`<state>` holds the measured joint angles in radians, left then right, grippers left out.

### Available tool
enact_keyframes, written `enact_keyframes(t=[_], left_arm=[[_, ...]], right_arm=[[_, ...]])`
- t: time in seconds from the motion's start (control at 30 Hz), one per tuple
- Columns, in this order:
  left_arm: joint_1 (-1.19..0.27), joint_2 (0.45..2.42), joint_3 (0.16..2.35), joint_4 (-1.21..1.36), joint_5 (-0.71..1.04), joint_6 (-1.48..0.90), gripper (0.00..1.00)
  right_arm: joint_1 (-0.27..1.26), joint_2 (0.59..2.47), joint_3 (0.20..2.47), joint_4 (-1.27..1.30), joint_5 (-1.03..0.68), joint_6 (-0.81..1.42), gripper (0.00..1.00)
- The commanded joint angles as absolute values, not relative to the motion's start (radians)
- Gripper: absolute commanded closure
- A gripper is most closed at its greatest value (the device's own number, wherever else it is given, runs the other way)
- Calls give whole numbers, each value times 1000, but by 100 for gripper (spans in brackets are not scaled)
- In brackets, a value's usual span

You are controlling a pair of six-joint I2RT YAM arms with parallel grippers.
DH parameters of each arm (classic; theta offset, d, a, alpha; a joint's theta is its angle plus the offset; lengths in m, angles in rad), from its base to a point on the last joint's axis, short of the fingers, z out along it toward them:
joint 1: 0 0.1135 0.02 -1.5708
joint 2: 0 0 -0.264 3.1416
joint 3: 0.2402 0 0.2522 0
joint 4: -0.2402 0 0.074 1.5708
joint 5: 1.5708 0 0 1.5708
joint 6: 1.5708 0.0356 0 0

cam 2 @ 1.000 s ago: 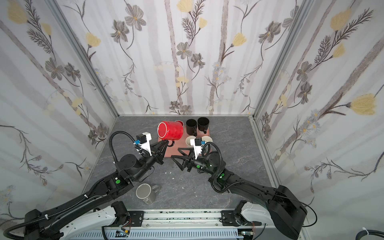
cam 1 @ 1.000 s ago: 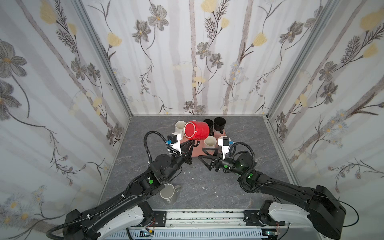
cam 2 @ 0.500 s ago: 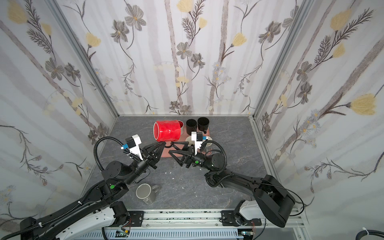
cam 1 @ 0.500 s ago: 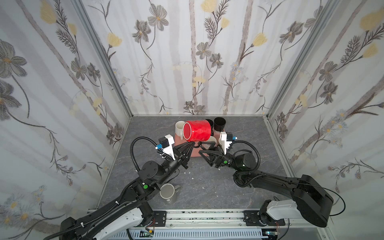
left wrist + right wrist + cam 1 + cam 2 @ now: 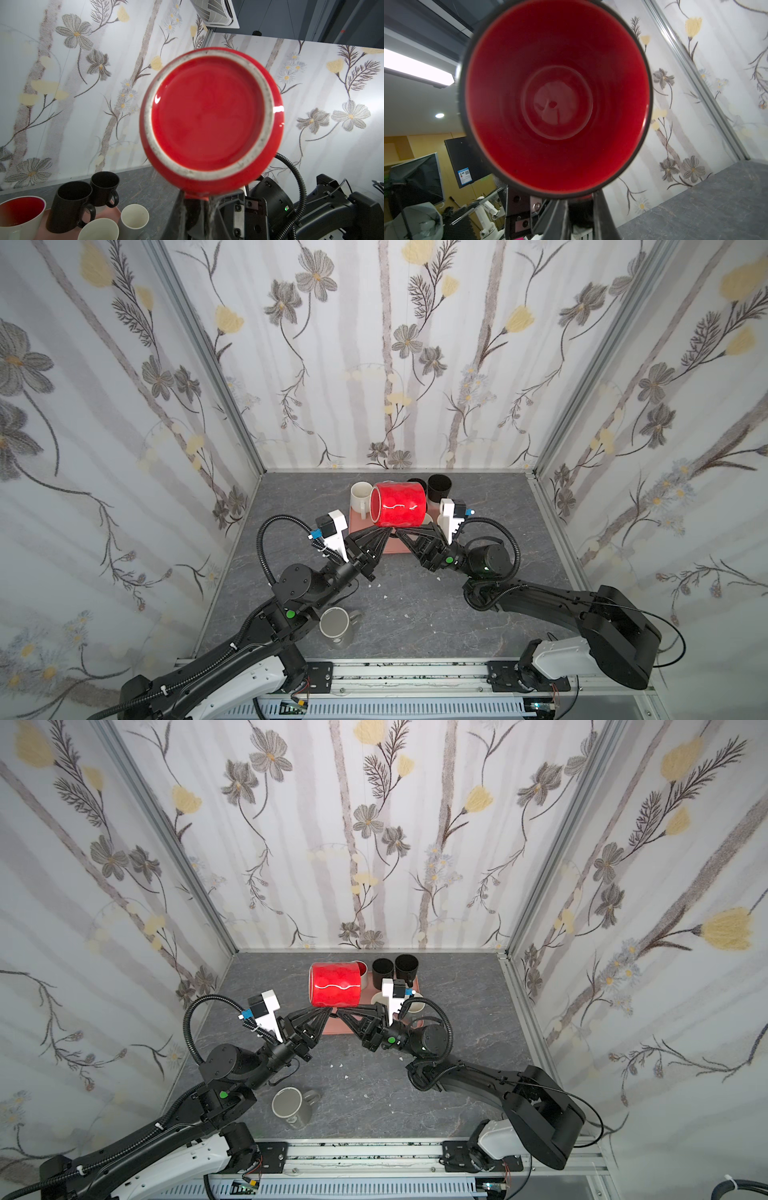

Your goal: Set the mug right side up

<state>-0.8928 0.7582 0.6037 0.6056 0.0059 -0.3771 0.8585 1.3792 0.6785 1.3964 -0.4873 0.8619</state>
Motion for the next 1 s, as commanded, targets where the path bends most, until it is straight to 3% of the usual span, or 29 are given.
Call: enact_keyframes(t=[0.0,0.07,0.1,0.17,0.2,0.3,0.6,0.83,0.97], left_arm=[[-891,767,611,637,-38,-391,100],[-892,772,620,592,-102,-416,100],[-892,773,624,571,-127,-423,89],[-891,761,611,551,-161,-435,40],[-891,753,599,551,-178,-442,26],[-892,721,570,525,-234,-456,3],[-892,576,497,370,-334,-453,0],[-892,475,429,336,-370,-458,0],[-892,445,432,308,-360,-447,0]], right_arm=[[867,1368,686,1451,-525,861,100],[865,1348,676,1415,-506,854,100],[865,1336,669,1392,-491,848,100],[860,1301,658,1297,-449,828,100],[857,1285,660,1230,-424,812,100],[856,1217,654,1026,-320,747,100],[856,1095,738,297,101,588,100],[930,1317,926,-33,359,504,100],[949,1512,1087,-155,381,476,100]])
